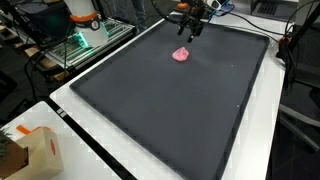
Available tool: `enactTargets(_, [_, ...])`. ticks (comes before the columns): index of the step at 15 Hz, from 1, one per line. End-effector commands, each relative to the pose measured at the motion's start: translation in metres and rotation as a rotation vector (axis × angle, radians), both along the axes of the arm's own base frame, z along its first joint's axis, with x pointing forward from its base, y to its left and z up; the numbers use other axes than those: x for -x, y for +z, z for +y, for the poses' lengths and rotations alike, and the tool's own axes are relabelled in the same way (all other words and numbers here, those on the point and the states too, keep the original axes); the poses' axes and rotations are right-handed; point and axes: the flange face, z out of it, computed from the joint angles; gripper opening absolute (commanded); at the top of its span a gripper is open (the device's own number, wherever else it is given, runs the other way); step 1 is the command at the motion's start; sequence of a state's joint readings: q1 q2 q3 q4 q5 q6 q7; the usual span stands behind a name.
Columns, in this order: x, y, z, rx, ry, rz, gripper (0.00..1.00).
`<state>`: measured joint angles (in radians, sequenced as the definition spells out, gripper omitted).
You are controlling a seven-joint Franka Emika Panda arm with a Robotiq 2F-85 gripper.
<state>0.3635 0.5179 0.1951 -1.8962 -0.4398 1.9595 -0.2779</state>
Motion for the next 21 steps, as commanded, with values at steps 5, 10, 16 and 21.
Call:
enactTargets(5, [-0.018, 0.011, -0.006, -0.023, -0.03, -0.035, 1.0])
enactTargets(10, [-0.042, 0.031, -0.022, -0.071, -0.16, -0.096, 1.0])
enactTargets(16, [-0.067, 0.056, -0.062, -0.106, -0.485, -0.164, 1.0])
enactTargets(21, [-0.074, 0.069, -0.107, -0.118, -0.751, -0.211, 1.0])
